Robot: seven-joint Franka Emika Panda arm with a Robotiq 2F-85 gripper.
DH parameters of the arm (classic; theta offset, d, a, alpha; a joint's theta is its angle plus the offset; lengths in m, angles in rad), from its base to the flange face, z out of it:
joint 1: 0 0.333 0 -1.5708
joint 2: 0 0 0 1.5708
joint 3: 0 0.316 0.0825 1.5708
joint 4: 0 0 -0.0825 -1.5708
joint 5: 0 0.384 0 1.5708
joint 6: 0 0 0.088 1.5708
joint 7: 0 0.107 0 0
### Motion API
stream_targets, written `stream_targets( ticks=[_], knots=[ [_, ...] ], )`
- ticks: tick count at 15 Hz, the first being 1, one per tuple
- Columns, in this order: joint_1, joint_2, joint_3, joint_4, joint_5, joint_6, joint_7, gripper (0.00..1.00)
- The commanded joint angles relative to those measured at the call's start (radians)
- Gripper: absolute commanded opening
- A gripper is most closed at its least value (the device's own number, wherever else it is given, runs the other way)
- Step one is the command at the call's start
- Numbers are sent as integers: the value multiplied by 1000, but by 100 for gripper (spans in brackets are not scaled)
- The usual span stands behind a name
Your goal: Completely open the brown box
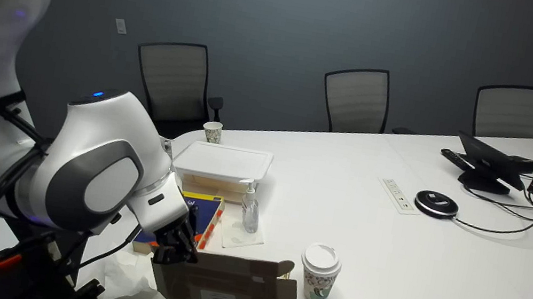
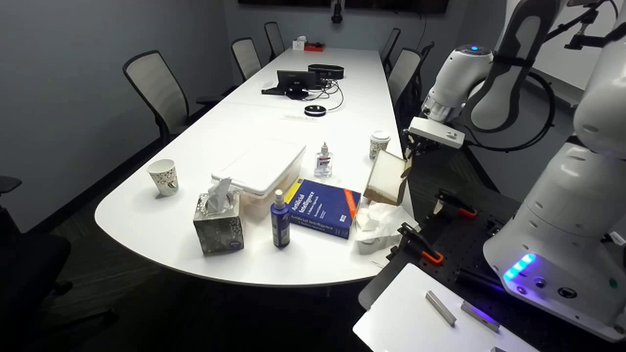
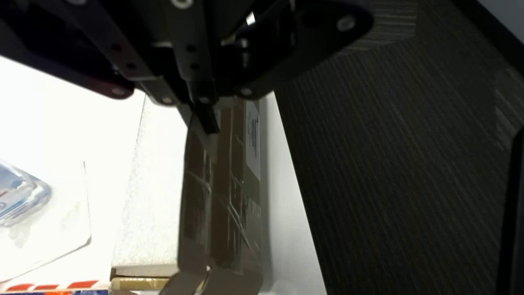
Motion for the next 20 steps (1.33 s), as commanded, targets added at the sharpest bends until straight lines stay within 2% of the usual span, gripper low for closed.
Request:
stream_targets(
  ticks=[1,3,5,7,8,10,20],
  knots=[
    [-5,33,-56,0,-67,97,34,1],
    [-1,43,-83,0,-87,129,36,1],
    [-37,-3,-51,0,-122,86,51,1],
    [-43,-7,-53,6,-144,86,56,1],
    [-31,-29,-68,-20,-122,86,25,1],
    [-45,-23,-56,0,-150,86,52,1],
    [-39,-51,-55,-7,-142,86,41,1]
  ],
)
